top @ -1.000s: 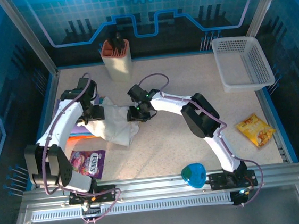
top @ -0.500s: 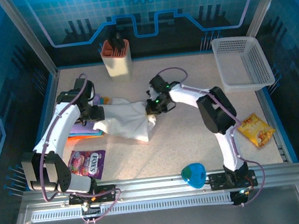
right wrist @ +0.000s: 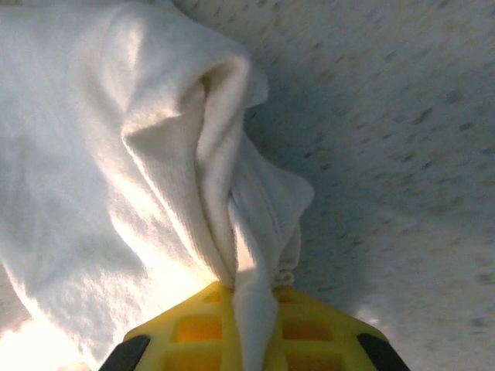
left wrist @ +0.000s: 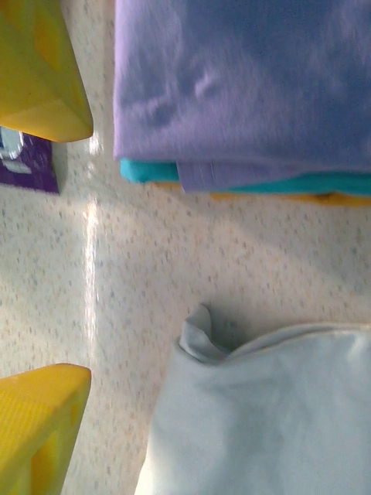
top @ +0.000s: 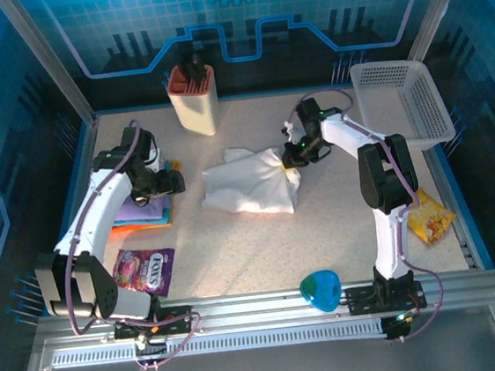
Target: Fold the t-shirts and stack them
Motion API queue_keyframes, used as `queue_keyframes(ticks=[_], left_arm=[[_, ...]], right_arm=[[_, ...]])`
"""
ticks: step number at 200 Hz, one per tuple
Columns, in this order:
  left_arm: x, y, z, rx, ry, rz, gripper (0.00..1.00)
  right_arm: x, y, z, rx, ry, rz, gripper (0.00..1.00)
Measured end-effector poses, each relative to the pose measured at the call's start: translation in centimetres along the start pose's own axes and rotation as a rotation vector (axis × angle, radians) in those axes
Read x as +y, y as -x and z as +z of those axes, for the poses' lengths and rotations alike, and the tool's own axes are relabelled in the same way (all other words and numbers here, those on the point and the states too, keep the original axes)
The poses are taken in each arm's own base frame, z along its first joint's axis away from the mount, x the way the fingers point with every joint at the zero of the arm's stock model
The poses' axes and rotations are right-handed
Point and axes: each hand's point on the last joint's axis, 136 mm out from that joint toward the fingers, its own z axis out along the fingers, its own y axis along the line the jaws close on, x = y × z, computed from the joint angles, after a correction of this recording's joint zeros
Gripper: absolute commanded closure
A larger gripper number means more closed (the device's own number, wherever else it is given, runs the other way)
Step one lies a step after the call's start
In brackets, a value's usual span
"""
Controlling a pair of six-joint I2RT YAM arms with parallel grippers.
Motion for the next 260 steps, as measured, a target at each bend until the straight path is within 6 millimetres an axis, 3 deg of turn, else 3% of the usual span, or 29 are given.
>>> queue_keyframes(ticks=[49,71,88,109,127,195,226,260], left_arm=[[-3.2,1.1,1.7,0.011,-0.145,-0.029,0.25],[-4.8,1.7,2.8,0.005,-0.205,-0.028,0.28],[-5.9,2.1,3.8,0.008,-0.254,-0.040,0.30],[-7.1,3.3,4.8,-0.011,-0.304,-0.052,0.31],[-8.1,4.3,5.8,-0.025,-0.344,-0.065,0.32],[-9.8,7.5,11.9,0.016,-0.350,-0.077,0.35],[-10.0,8.9,13.6,0.015,-0.342,-0.072,0.38],[-10.3,10.0,15.8,0.021,-0.339,-0.071,0.38]], right_arm=[[-3.5,3.2,-0.6,-0.049,-0.039,0.005,1.00],[-4.4,4.5,-0.3,-0.069,-0.076,-0.009,0.75],[-4.9,5.1,-0.3,-0.085,-0.104,-0.008,0.45],[-5.5,5.7,-0.5,-0.110,-0.138,-0.007,0.22],[-6.0,6.2,-0.9,-0.139,-0.174,-0.003,0.15],[-3.3,8.5,-5.8,-0.286,-0.148,-0.046,0.18],[-2.1,10.0,-5.4,-0.301,-0.072,-0.063,0.23],[-1.9,11.1,-3.3,-0.288,0.001,-0.060,0.29]])
